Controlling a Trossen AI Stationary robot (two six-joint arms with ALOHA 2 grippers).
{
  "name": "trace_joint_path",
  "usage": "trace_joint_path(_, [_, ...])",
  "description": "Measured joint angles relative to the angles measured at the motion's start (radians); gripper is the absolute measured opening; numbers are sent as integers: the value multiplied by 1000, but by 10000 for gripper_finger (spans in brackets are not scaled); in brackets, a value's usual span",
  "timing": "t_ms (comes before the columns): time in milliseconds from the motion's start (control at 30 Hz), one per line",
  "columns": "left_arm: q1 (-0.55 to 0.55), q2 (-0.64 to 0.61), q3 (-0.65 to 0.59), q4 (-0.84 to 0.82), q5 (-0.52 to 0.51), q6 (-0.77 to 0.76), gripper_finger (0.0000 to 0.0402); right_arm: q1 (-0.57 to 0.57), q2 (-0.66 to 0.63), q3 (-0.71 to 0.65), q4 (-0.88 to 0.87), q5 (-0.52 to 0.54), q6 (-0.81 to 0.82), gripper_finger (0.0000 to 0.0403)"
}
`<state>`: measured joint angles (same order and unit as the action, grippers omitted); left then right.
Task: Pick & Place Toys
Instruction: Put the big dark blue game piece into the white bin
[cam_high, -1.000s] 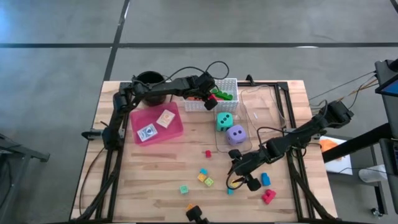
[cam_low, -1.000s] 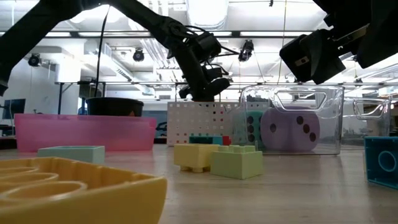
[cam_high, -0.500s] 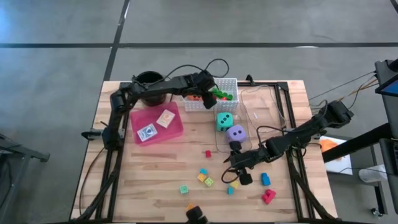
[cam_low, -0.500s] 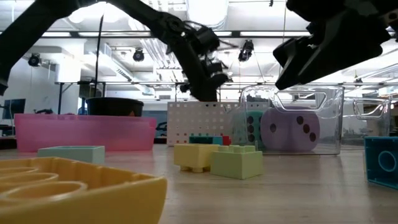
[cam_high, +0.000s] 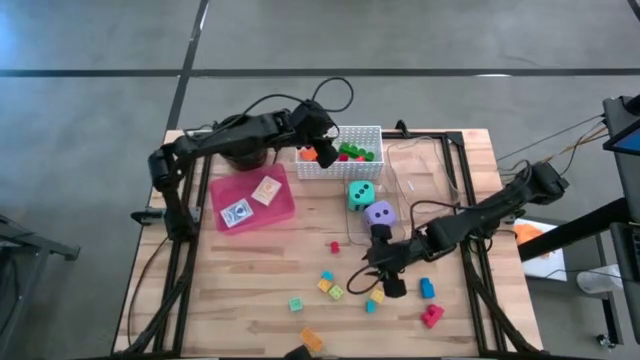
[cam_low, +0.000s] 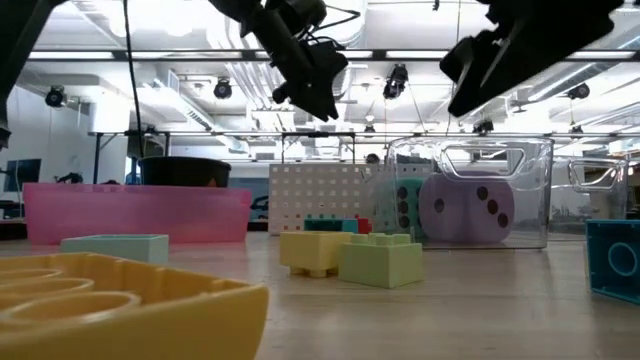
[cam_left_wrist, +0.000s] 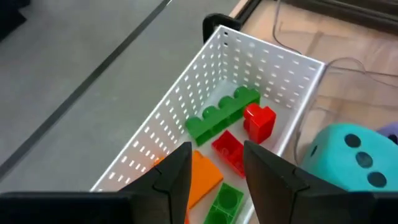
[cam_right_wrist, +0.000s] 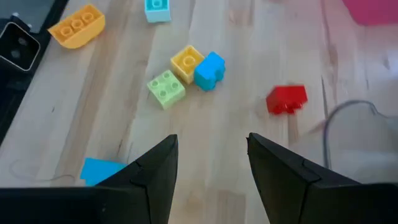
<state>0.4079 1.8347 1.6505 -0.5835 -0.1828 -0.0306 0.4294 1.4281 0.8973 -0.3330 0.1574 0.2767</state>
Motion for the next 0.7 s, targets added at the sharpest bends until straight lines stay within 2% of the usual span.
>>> trace_joint_path(133, [-3, -38, -73, 31, 0, 1, 149, 0, 0, 60, -122, 0, 89, 195])
trace_joint_path(367, [-3, -70, -201, 123, 0, 1, 149, 0, 0, 81, -200, -12, 243, 195])
trace_joint_path(500, [-6, -89, -265, 154, 0, 1, 149, 1, 0, 98, -310, -115, 518, 195])
trace_joint_path(600, [-13, -121, -314, 199, 0, -1, 149, 13, 0, 111, -377, -245, 736, 195])
trace_joint_path(700, [-24, -152, -367, 247, 1, -9, 149, 44, 0, 115, -392, -342, 855, 195])
